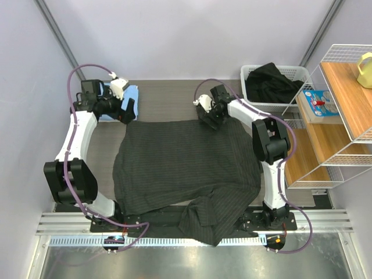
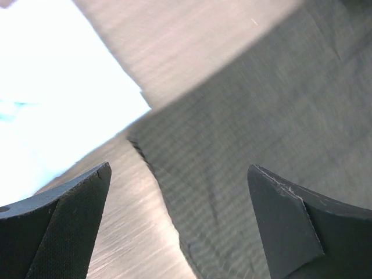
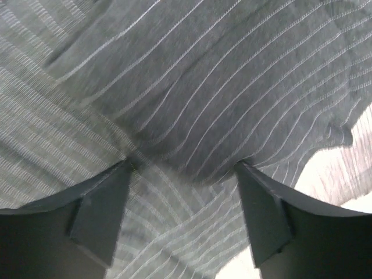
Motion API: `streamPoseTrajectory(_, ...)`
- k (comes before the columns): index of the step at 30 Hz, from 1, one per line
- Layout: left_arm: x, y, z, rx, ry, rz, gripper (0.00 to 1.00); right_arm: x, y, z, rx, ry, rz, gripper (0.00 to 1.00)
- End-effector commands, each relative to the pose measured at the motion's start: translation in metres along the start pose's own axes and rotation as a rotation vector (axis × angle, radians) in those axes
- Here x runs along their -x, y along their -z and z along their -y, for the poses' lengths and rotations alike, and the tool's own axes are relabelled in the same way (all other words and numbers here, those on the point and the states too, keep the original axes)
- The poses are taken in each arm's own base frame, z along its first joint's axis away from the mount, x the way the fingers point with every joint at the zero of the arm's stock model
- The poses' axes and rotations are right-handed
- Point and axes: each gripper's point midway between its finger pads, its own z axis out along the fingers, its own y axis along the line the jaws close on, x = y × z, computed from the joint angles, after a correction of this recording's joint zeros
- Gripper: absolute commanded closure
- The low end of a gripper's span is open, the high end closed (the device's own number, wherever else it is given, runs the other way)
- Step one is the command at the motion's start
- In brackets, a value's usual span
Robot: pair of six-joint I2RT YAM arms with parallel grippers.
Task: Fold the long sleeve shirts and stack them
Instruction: Fold the shirt
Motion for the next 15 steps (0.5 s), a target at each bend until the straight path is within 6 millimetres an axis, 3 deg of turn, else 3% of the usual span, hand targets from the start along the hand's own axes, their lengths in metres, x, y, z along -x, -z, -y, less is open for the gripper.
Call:
streamPoseTrajectory(1, 0.034, -0.002, -0.024, 0.086, 0.072, 0.145, 0.00, 0.047, 0.011, 0.042, -0.133, 0.030, 0.122, 0.31)
streamPoseTrajectory(2, 0.037, -0.002, -0.025, 0.086, 0.062, 0.162, 0.00, 0.049, 0.015, 0.049, -0.167, 0.026, 0.116, 0.49)
streamPoseTrajectory(4, 0.033, -0.009, -0.022, 0.056, 0.002, 0.161, 0.00, 0.064, 0.031, 0.055, -0.183, 0.023, 0.164, 0.57)
streamPoseTrajectory(5, 0.034, -0.011, -0.028, 0.072, -0.017, 0.163, 0.00, 0.068, 0.038, 0.058, -0.193, 0.022, 0.178, 0.59)
streamPoseTrajectory(6, 0.021, -0.016, -0.041, 0.117, -0.042, 0.096, 0.00, 0.072, 0.045, 0.061, -0.204, 0.025, 0.190, 0.62)
streamPoseTrajectory(7, 0.029, -0.011, -0.047, 0.118, -0.078, 0.083, 0.00, 0.080, 0.058, 0.067, -0.226, 0.039, 0.215, 0.66)
streamPoseTrajectory(8, 0.029, -0.012, -0.049, 0.099, -0.113, 0.061, 0.00, 0.082, 0.062, 0.069, -0.231, 0.046, 0.221, 0.74)
streamPoseTrajectory(10, 0.004, -0.029, -0.043, -0.017, -0.142, -0.046, 0.05, 0.085, 0.070, 0.074, -0.252, 0.073, 0.229, 0.91)
streamPoseTrajectory(11, 0.016, -0.029, -0.048, -0.025, -0.167, -0.036, 0.09, 0.084, 0.071, 0.078, -0.263, 0.071, 0.225, 0.99)
streamPoseTrajectory(13, -0.001, -0.046, -0.048, -0.093, -0.181, -0.091, 0.16, 0.087, 0.076, 0.083, -0.283, 0.074, 0.230, 0.99)
streamPoseTrajectory(15, 0.002, -0.050, -0.052, -0.124, -0.236, -0.097, 0.17, 0.089, 0.083, 0.094, -0.318, 0.053, 0.238, 0.99)
